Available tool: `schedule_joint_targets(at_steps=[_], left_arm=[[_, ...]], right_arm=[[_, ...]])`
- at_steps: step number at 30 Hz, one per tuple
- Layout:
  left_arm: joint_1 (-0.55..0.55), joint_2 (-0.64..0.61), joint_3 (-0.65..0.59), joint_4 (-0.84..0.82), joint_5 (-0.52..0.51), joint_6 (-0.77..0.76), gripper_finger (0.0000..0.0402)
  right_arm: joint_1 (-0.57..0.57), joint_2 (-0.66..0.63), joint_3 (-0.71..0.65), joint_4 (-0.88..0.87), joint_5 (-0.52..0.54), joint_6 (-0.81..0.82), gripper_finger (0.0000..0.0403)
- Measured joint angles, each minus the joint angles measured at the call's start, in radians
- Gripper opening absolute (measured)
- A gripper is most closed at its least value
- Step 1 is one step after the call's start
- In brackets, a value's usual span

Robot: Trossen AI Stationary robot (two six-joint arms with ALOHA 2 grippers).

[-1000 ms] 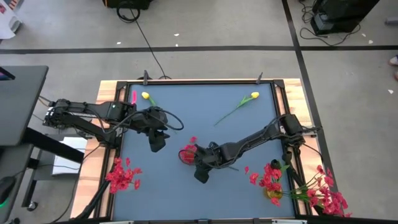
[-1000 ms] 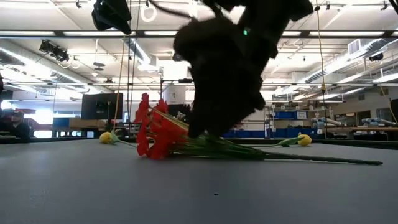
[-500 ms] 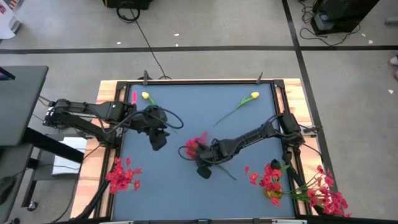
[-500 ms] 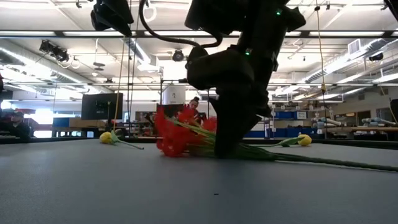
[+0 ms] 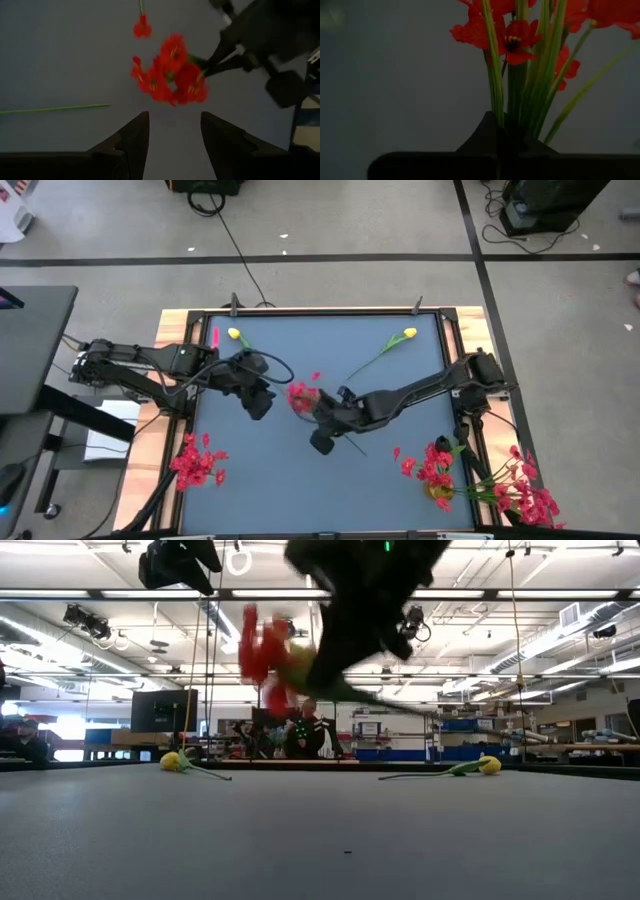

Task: Sort flowers into vase by color
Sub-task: Put the red flowers into the transparent vase

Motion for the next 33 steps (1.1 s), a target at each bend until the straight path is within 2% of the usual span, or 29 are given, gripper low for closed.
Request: schedule_joint_targets(at_steps=[5, 12, 16, 21, 26, 30, 33], left_arm=[[-0.034, -0.007, 0.0, 0.022, -0.043, -0.048, 0.0183], [-0.092, -0.017, 0.0, 0.041, -0.132, -0.086, 0.0183], [-0.139, -0.019, 0.0, 0.076, -0.185, -0.088, 0.0183], [-0.157, -0.007, 0.0, 0.278, -0.197, -0.005, 0.0183], [-0.149, 0.007, 0.002, 0.508, -0.204, 0.109, 0.0183], [-0.146, 0.034, 0.0, 0.587, -0.205, 0.154, 0.0191], [-0.144, 0.064, 0.0, 0.618, -0.205, 0.161, 0.0211]], right_arm=[[-0.001, -0.091, -0.034, 0.15, 0.065, -0.049, 0.0004], [-0.018, -0.25, -0.255, 0.575, 0.018, -0.086, 0.0002], [-0.039, -0.315, -0.399, 0.896, -0.081, -0.106, 0.0002], [-0.067, -0.337, -0.508, 1.221, -0.263, -0.146, 0.0002], [-0.073, -0.338, -0.513, 1.319, -0.4, -0.205, 0.0002], [-0.072, -0.338, -0.513, 1.378, -0.477, -0.239, 0.0002], [-0.072, -0.338, -0.512, 1.429, -0.515, -0.263, 0.0002]])
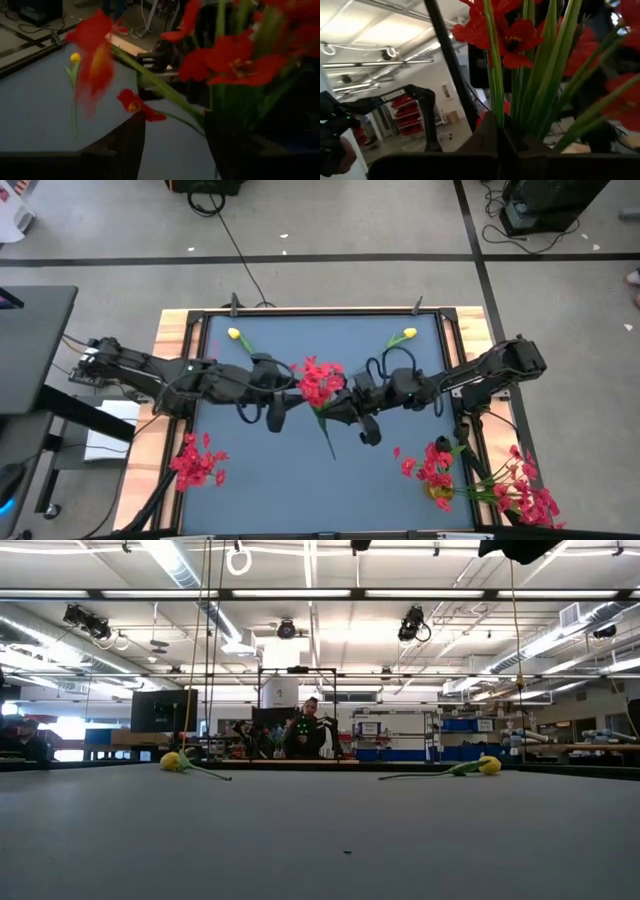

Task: Sort flowers into vase by color
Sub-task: Put the red flowers into the transparent vase

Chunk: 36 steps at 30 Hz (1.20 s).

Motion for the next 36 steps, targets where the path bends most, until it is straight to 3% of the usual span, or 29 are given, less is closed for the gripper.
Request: schedule_joint_targets(at_steps=[11, 27, 36], left_arm=[[-0.007, 0.062, -0.001, 0.162, 0.086, 0.021, 0.0292], [-0.026, -0.037, 0.0, 0.071, 0.079, -0.001, 0.0295], [-0.001, -0.026, 0.001, 0.11, 0.02, 0.021, 0.0296]], right_arm=[[-0.001, -0.001, 0.001, 0.023, -0.02, -0.025, 0.0002], [-0.005, 0.001, 0.0, 0.004, 0.13, -0.079, 0.0003], [-0.007, 0.001, 0.0, -0.006, 0.117, -0.122, 0.0004]])
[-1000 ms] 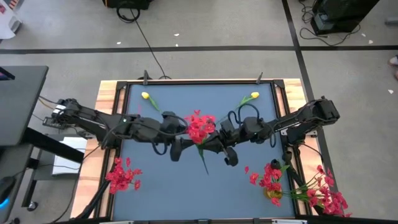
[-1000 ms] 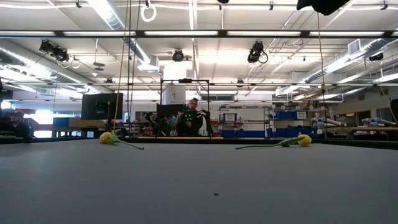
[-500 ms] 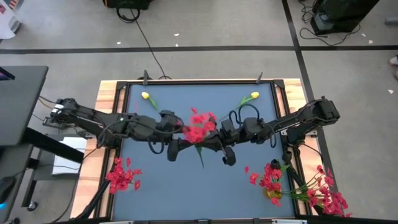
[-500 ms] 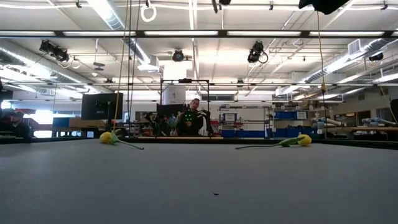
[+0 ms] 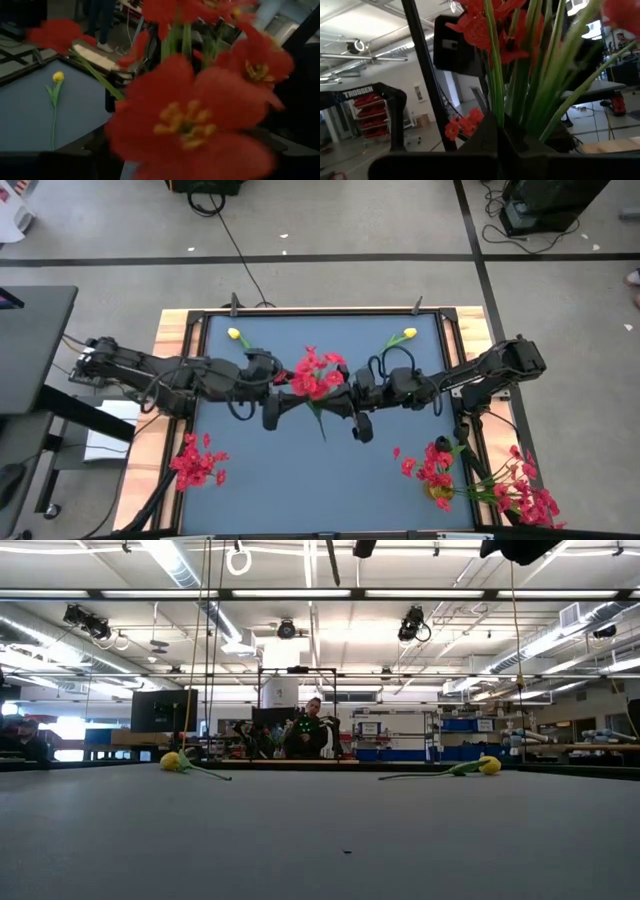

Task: Sort flowers into vase by color
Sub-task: Put the red flowers into the transparent vase

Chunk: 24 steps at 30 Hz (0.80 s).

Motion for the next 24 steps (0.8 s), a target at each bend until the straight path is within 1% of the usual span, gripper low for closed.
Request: schedule_joint_targets(at_steps=[4, 7, 10, 13, 16, 19, 22, 24], left_arm=[[0.022, 0.022, 0.0, 0.053, 0.035, 0.021, 0.0296], [0.042, 0.023, 0.0, 0.053, 0.078, 0.02, 0.0296], [0.061, 0.025, 0.0, 0.056, 0.088, 0.019, 0.0294], [0.078, 0.027, 0.0, 0.054, 0.09, 0.012, 0.028], [0.096, 0.034, 0.0, 0.057, 0.121, 0.013, 0.0251], [0.111, 0.041, -0.002, 0.045, 0.156, 0.02, 0.0213], [0.127, 0.042, -0.002, 0.045, 0.163, 0.028, 0.0162], [0.137, 0.042, -0.002, 0.04, 0.165, 0.041, 0.0119]], right_arm=[[-0.009, 0.0, 0.0, -0.016, -0.004, -0.006, 0.0004], [-0.015, 0.0, 0.0, -0.02, -0.004, -0.017, 0.0004], [-0.023, 0.0, 0.0, -0.02, -0.004, -0.018, 0.0004], [-0.034, 0.0, 0.0, -0.024, -0.004, -0.019, 0.0005], [-0.045, 0.0, 0.0, -0.022, -0.004, -0.016, 0.0014], [-0.052, 0.0, 0.0, -0.025, 0.008, -0.015, 0.0034], [-0.053, 0.0, 0.0, -0.03, 0.029, -0.017, 0.0056], [-0.057, 0.0, 0.0, -0.034, 0.032, -0.017, 0.0069]])
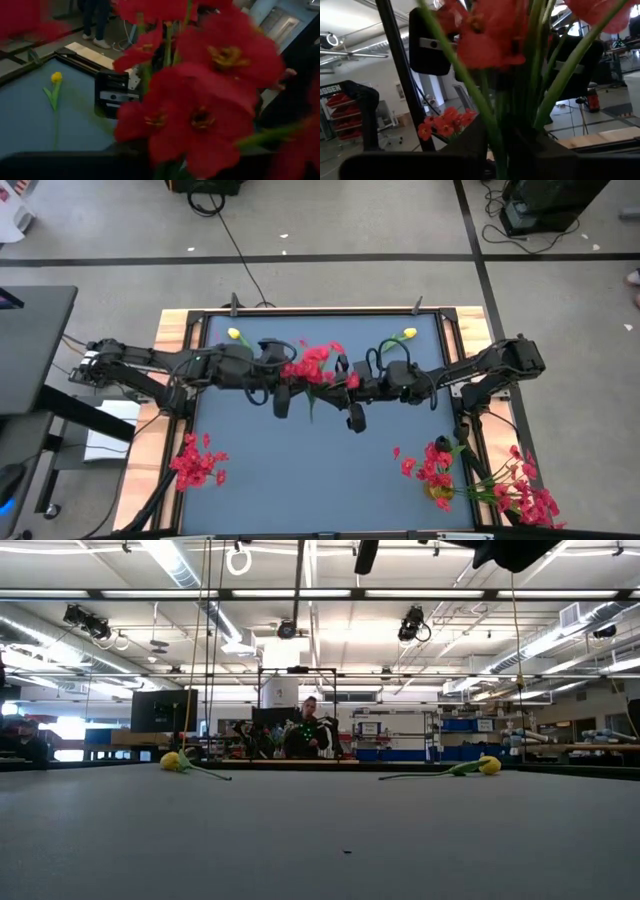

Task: Sort flowers into vase by color
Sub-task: Put the red flowers into the transparent vase

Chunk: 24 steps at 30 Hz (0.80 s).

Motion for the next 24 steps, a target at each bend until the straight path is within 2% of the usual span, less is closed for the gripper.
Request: schedule_joint_targets(at_steps=[3, 5, 11, 18, 24], left_arm=[[0.007, 0.0, 0.0, -0.002, 0.0, 0.051, 0.0045], [0.007, -0.006, 0.0, -0.01, -0.001, 0.094, 0.0015], [-0.006, -0.096, 0.0, -0.169, 0.001, 0.141, 0.0008], [-0.066, -0.298, 0.001, -0.385, 0.097, 0.227, 0.0004], [-0.123, -0.465, 0.001, -0.502, 0.104, 0.279, 0.0002]], right_arm=[[-0.004, 0.0, 0.0, -0.002, 0.002, 0.0, 0.0085], [-0.006, 0.0, 0.0, -0.006, 0.012, 0.001, 0.0092], [-0.006, 0.0, 0.0, -0.103, 0.078, 0.034, 0.01], [0.003, 0.0, 0.0, -0.269, 0.182, 0.233, 0.0101], [-0.011, 0.001, 0.0, -0.341, 0.268, 0.353, 0.01]])
